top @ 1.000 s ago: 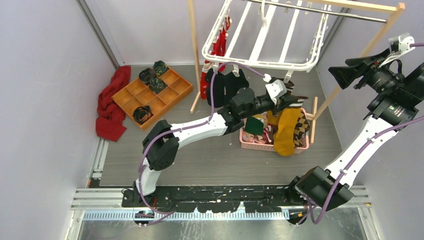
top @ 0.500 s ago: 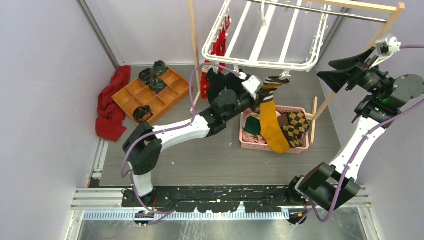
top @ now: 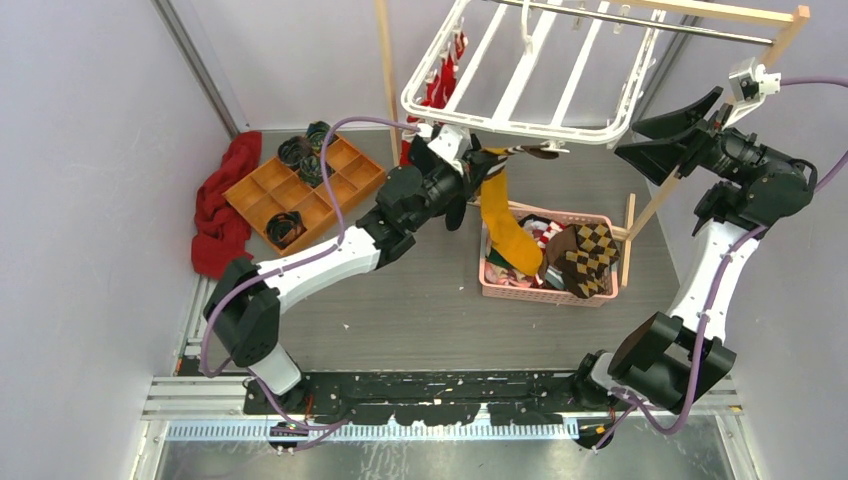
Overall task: Clip the socks to the hanger
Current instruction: Adjust the hanger on the clothesline.
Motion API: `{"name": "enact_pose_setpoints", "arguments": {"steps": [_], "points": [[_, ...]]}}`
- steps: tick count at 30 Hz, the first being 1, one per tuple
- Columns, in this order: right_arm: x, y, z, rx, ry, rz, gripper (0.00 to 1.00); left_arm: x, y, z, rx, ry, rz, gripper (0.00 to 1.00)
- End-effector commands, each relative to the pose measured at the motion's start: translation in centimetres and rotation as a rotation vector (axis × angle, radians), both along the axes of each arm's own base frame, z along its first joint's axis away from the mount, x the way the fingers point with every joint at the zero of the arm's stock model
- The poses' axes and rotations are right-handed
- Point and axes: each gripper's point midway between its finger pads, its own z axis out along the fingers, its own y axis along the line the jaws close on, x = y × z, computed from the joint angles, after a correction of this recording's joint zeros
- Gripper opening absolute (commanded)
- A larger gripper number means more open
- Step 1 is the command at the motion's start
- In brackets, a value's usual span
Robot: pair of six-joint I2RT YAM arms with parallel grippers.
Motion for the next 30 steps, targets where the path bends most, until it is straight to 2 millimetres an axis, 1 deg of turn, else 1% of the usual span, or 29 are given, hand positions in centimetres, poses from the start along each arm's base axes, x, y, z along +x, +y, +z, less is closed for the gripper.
{"name": "enact_pose_setpoints", "arguments": {"steps": [1,5,10,12,13,14,16,18,19,21,22,24,30], "points": [[-1.2,1.0,0.9,-0.040,-0.057,0.009,0.82,-0.1,2.2,3.4,-0.101,-0.032,-0.004,0.00],[-1.4,1.1,0.6,-0.036,-0.051,0.009,0.82,0.8,3.5,3.4,-0.131,-0.003,-0.001,0.00],[-2.0,1.6,-0.3,0.023,0.028,0.012,0.84,2.1,5.4,3.1,-0.178,0.045,-0.012,0.00],[-2.6,2.0,-0.4,0.060,0.071,0.013,0.90,2.7,6.1,2.9,-0.190,0.063,-0.018,0.00],[-2.8,2.2,-0.5,0.084,0.092,0.011,0.99,3.0,6.5,3.0,-0.196,0.069,-0.020,0.00],[-3.0,2.4,-0.7,0.108,0.113,0.009,0.99,3.3,6.9,2.9,-0.202,0.076,-0.021,0.00],[-3.0,2.4,-1.3,0.189,0.200,-0.001,1.00,3.9,7.7,3.0,-0.212,0.084,-0.023,0.00],[-2.1,1.8,-2.4,0.316,0.350,-0.023,1.00,4.3,8.2,3.0,-0.218,0.096,-0.034,0.00],[-2.0,1.7,-3.1,0.321,0.396,-0.013,1.00,4.4,8.4,3.1,-0.221,0.101,-0.041,0.00],[-3.0,2.6,-3.6,0.269,0.379,0.022,1.00,4.6,8.7,3.1,-0.223,0.110,-0.062,0.00],[-3.5,3.0,-3.5,0.220,0.309,0.029,1.00,4.8,8.8,3.1,-0.224,0.116,-0.068,0.00],[-4.7,4.3,-3.2,0.173,0.240,0.057,1.00,5.0,9.0,3.0,-0.228,0.127,-0.077,0.00],[-4.9,4.4,-4.8,0.139,0.194,0.059,1.00,5.1,9.2,2.8,-0.236,0.148,-0.116,0.00]]}}
